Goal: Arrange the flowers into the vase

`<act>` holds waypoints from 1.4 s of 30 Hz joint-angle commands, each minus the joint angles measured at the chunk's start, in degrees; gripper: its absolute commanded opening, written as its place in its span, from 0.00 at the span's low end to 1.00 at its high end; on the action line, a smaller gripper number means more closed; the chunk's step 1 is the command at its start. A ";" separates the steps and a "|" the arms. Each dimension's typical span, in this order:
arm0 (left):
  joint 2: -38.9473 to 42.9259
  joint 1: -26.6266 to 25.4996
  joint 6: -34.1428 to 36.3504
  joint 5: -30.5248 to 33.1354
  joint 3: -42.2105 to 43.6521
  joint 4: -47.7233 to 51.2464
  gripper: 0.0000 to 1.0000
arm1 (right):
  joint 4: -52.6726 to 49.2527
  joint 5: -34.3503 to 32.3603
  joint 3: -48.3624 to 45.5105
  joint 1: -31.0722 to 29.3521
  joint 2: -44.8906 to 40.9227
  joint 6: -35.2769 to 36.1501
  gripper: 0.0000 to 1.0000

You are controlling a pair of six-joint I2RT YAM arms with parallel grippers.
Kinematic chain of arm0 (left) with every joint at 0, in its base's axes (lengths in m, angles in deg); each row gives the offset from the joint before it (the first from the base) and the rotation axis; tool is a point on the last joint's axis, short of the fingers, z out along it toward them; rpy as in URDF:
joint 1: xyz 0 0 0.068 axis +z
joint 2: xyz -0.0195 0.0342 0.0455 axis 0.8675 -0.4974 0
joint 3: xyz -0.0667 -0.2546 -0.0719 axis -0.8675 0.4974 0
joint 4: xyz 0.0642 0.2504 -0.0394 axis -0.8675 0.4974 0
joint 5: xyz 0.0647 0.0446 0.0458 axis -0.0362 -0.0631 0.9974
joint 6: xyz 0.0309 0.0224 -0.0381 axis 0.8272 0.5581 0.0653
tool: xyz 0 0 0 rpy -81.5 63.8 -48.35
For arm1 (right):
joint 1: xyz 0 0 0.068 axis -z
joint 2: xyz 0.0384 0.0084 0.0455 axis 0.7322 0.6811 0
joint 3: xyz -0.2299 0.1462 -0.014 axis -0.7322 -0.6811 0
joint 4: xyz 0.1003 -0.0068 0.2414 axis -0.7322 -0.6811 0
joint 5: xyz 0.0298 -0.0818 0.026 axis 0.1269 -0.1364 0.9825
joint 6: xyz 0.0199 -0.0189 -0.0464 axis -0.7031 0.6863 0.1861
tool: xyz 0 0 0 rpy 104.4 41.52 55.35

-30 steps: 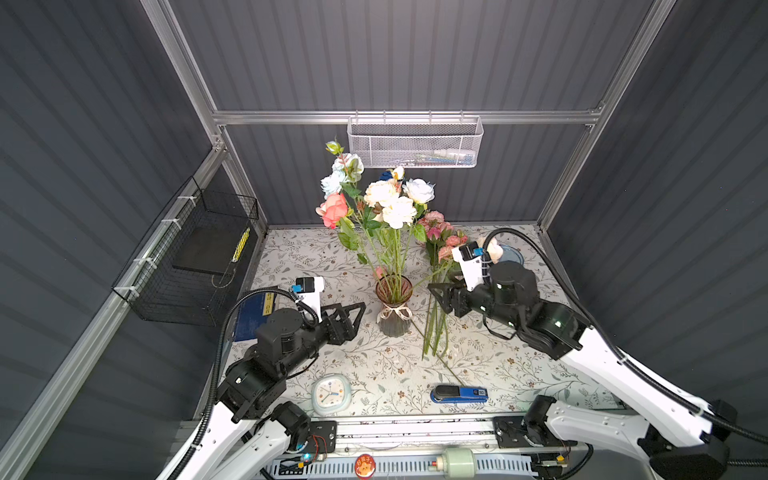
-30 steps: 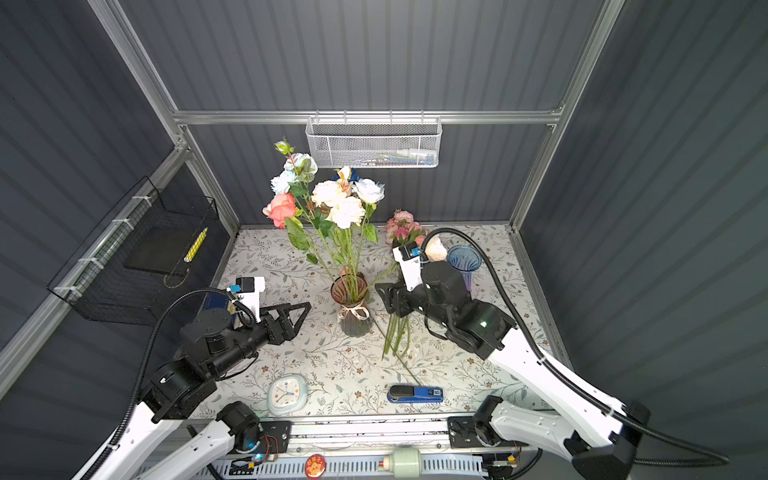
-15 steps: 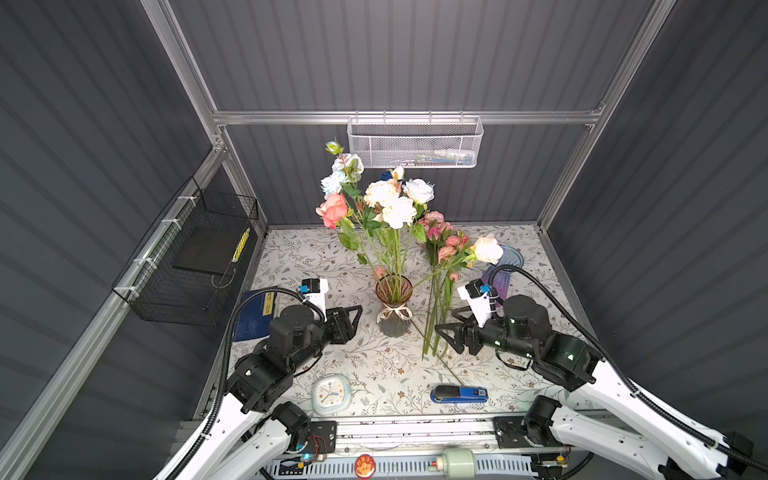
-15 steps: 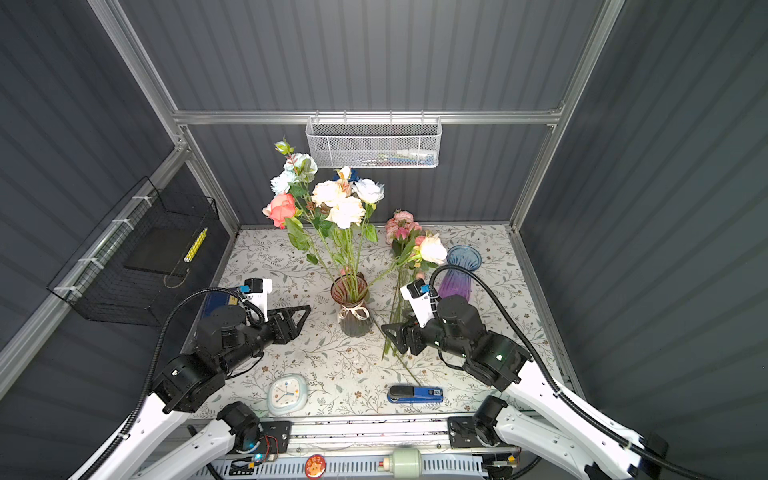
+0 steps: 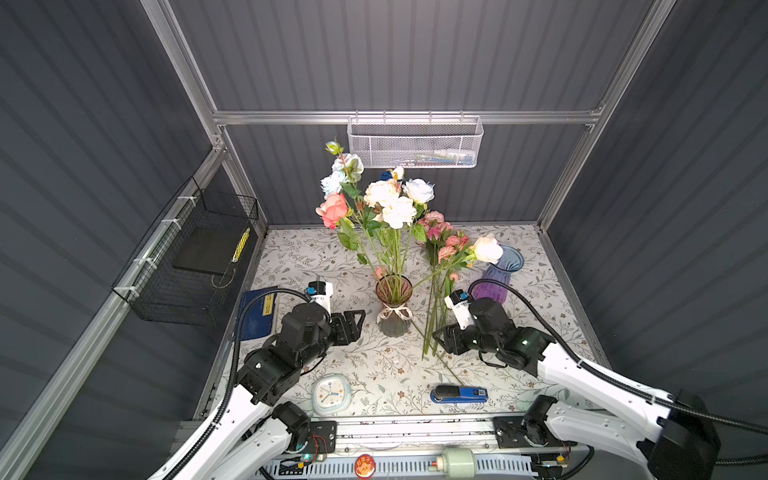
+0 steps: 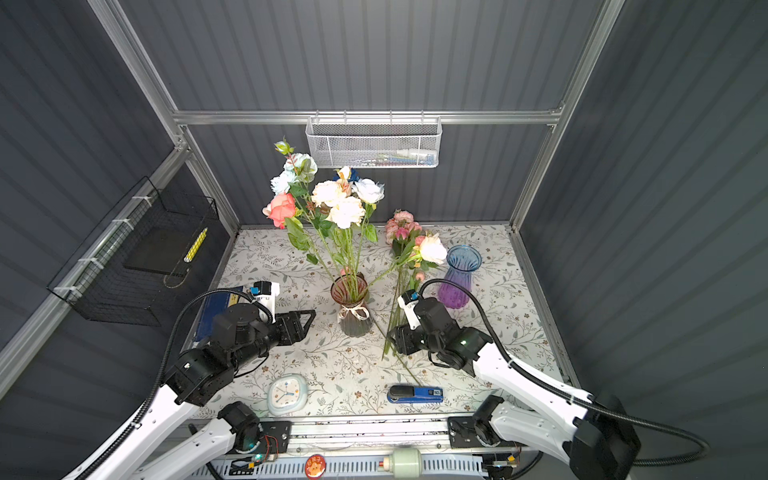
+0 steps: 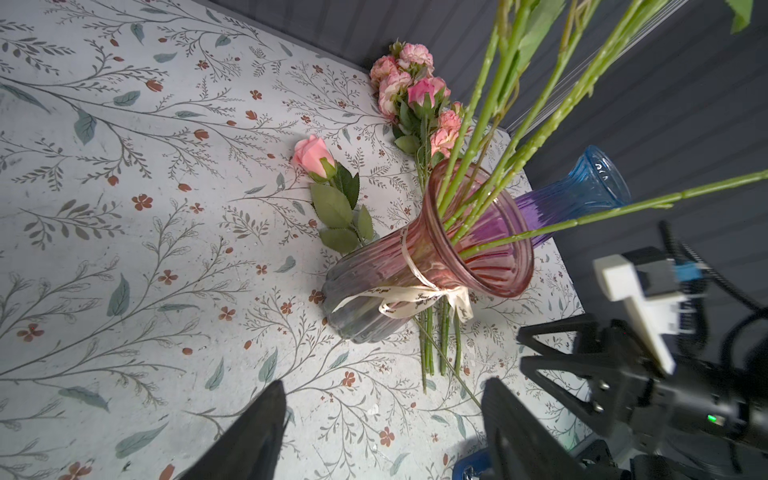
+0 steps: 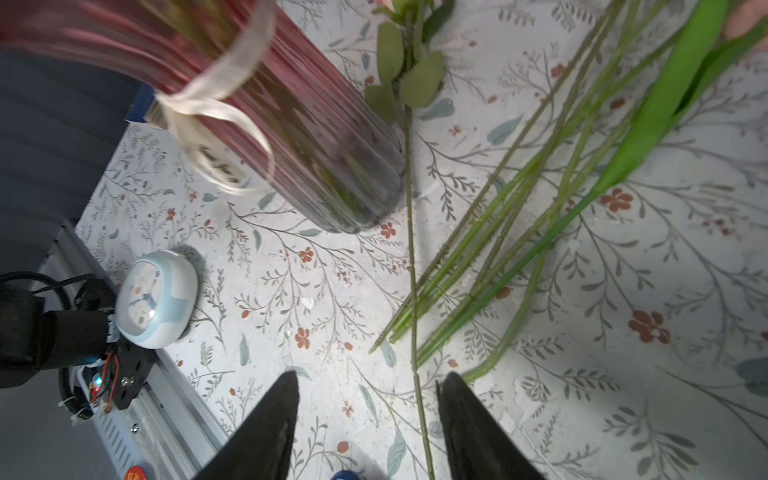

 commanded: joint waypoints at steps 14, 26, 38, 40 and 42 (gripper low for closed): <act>1.66 -0.23 -0.77 0.86 0.59 2.72 0.78 | 7.80 8.36 2.60 2.94 23.09 3.97 0.44; 0.71 -0.23 -1.12 0.15 1.05 1.95 0.78 | 5.99 4.41 1.08 2.74 16.74 4.17 0.47; 0.52 -0.23 -1.16 0.64 1.09 2.58 0.79 | 5.08 4.24 5.12 0.54 24.35 5.84 0.39; 0.77 -0.21 -1.13 1.06 1.02 2.97 0.79 | 4.73 4.23 5.63 0.51 24.91 6.10 0.35; 0.87 -0.23 -1.12 1.28 1.02 3.10 0.79 | 4.38 4.18 5.81 0.53 25.19 6.19 0.29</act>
